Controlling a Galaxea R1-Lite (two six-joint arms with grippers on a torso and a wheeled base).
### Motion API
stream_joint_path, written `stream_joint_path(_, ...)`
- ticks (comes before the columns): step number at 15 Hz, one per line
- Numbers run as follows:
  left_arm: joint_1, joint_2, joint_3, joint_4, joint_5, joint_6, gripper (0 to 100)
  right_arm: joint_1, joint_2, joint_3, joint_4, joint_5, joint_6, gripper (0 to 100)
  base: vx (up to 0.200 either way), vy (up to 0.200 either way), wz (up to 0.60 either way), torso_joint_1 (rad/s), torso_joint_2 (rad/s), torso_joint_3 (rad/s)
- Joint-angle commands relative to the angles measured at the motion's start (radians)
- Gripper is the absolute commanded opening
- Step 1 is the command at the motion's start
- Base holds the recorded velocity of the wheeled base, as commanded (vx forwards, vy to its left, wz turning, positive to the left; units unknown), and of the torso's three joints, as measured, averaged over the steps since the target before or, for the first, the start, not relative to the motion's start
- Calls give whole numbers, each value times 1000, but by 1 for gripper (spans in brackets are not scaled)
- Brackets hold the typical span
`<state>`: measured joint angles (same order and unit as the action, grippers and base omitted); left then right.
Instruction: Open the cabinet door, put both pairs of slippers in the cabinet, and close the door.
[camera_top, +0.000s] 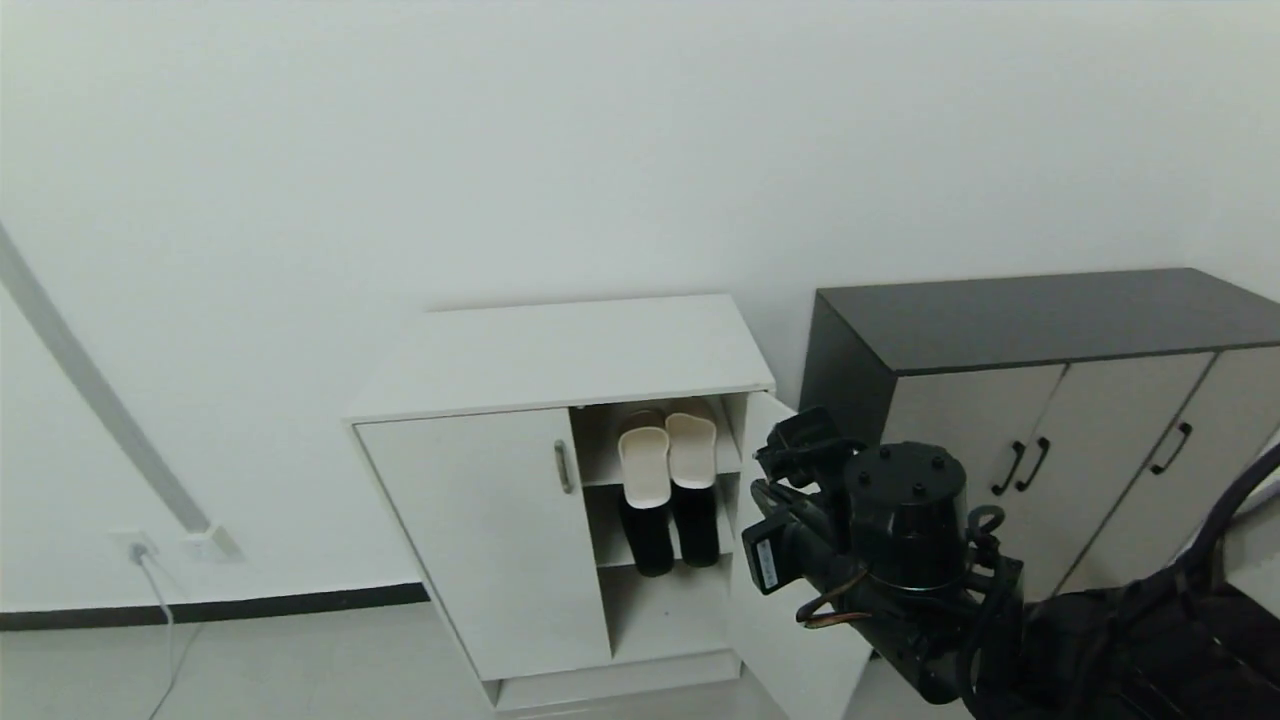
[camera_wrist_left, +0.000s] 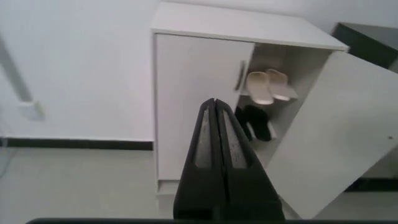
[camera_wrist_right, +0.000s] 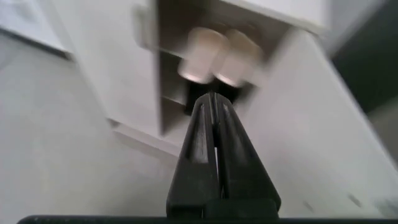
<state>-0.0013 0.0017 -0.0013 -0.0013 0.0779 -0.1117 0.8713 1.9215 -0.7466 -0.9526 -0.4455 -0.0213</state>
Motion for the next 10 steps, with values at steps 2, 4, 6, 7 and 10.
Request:
stream_joint_path(2, 0, 1, 0, 0, 0, 0, 0, -3, -1, 0, -3, 1, 0, 0, 0, 0, -600, 2, -2, 2)
stream_joint_path(4, 0, 1, 0, 0, 0, -2, 0, -31, 7, -16, -3, -4, 0, 0, 0, 0, 0, 0, 0, 0)
stream_joint_path(6, 0, 1, 0, 0, 0, 0, 0, -54, 10, -23, -3, -5, -2, 0, 0, 0, 0, 0, 0, 0)
stream_joint_path(7, 0, 1, 0, 0, 0, 0, 0, -60, 10, -22, -3, -5, -6, 0, 0, 0, 0, 0, 0, 0)
stream_joint_path(10, 0, 1, 0, 0, 0, -2, 0, -63, 10, -23, -3, -5, -8, 0, -67, 0, 0, -1, 1, -1)
